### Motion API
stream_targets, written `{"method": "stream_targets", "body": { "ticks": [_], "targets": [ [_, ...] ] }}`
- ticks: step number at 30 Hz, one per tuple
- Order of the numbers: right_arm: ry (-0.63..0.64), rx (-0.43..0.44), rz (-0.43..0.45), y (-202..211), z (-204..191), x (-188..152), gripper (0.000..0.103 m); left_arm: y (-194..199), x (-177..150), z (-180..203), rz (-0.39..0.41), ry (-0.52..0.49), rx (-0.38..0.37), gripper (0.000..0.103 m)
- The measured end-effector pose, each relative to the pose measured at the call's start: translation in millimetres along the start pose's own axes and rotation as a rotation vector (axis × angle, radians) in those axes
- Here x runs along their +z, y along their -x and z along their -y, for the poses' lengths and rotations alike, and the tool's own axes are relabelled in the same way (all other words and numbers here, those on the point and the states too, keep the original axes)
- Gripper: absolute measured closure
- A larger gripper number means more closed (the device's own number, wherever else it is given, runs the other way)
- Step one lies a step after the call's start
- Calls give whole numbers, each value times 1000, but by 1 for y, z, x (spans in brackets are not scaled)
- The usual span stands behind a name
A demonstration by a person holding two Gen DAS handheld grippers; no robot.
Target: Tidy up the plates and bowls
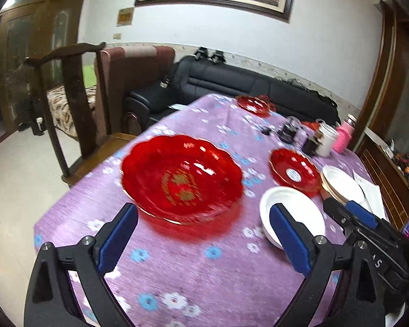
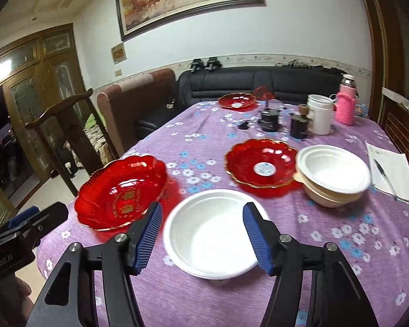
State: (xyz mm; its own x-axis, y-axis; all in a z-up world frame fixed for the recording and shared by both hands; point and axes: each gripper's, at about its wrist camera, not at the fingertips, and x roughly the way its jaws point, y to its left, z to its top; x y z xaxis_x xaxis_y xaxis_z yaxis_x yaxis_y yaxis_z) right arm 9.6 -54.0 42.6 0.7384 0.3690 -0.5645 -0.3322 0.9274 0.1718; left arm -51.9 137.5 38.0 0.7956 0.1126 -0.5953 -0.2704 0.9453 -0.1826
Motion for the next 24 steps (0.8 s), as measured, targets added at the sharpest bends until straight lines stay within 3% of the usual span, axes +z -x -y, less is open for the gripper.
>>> {"method": "stream_targets", "body": {
  "ticks": [11, 24],
  "targets": [
    [-115, -42, -32, 5, 57, -15, 35, -7, -13, 40, -74, -69, -43, 6],
    [-242, -79, -99, -7, 108, -24, 35, -22, -17, 39, -136, -44, -72, 6]
  ]
}}
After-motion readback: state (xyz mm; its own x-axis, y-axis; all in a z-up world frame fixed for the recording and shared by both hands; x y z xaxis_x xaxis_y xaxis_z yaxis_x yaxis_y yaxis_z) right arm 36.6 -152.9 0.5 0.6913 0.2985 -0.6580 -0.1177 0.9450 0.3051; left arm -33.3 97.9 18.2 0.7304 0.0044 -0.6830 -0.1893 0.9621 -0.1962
